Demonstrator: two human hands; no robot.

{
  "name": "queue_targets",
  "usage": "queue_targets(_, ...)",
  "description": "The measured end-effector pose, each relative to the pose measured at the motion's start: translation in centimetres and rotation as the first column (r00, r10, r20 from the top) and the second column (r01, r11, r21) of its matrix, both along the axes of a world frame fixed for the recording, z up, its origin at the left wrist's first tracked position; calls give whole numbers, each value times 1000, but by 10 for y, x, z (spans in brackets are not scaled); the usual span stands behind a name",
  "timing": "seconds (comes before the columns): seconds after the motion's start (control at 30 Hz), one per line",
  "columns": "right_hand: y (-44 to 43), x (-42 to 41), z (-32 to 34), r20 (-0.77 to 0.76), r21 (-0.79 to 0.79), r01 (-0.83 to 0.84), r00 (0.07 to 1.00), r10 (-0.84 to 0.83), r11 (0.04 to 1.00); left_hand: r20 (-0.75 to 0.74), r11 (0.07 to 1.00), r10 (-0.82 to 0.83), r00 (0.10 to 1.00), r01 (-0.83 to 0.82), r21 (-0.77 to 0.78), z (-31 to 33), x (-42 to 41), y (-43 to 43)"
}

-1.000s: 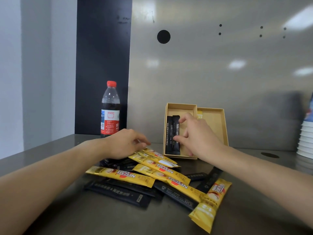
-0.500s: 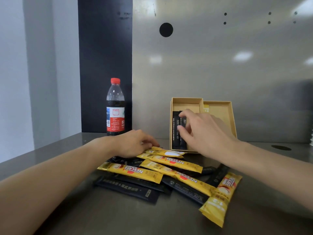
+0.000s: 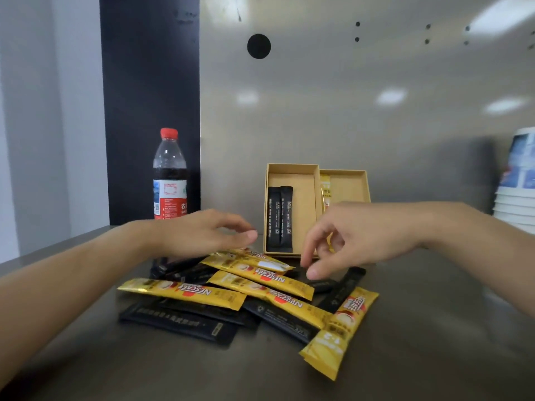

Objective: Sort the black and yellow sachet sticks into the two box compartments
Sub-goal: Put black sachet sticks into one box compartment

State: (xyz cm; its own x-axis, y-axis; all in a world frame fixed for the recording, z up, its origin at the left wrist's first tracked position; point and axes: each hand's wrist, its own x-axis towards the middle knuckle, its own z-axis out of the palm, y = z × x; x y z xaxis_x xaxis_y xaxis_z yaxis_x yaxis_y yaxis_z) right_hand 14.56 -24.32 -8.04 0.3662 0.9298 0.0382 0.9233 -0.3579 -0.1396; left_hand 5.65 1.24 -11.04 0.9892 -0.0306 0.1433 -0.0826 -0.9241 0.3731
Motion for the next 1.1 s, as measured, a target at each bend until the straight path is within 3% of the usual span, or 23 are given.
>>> queue_targets(0.1,4,4,-7,-25,-92,32,999,-34,995,-203,1000,-12,979,10,-8,-3,-2,-11)
queue_targets(0.43,-8,12,0,-121,-198,71,988,-96,978,-276,998,-53,960,41,-51,-2,-2,4)
queue_targets(0.6,-25,20,15,-146,-145,102,982,-123,984,-307,996,-65,950,45,-72,1,-3,5)
queue_targets(0.77,-44,34,25,-200,24,107,975,-100,994,-325,992,-89,941,55,-112,3,0,7)
queue_targets(0.97,-40,36,21,-239,109,109,968,-81,988,-167,992,-44,985,23,-125,7,1,3)
queue_targets(1.1,-29,33,15,-290,213,102,956,-37,972,232,992,-5,973,35,-122,11,-3,-10)
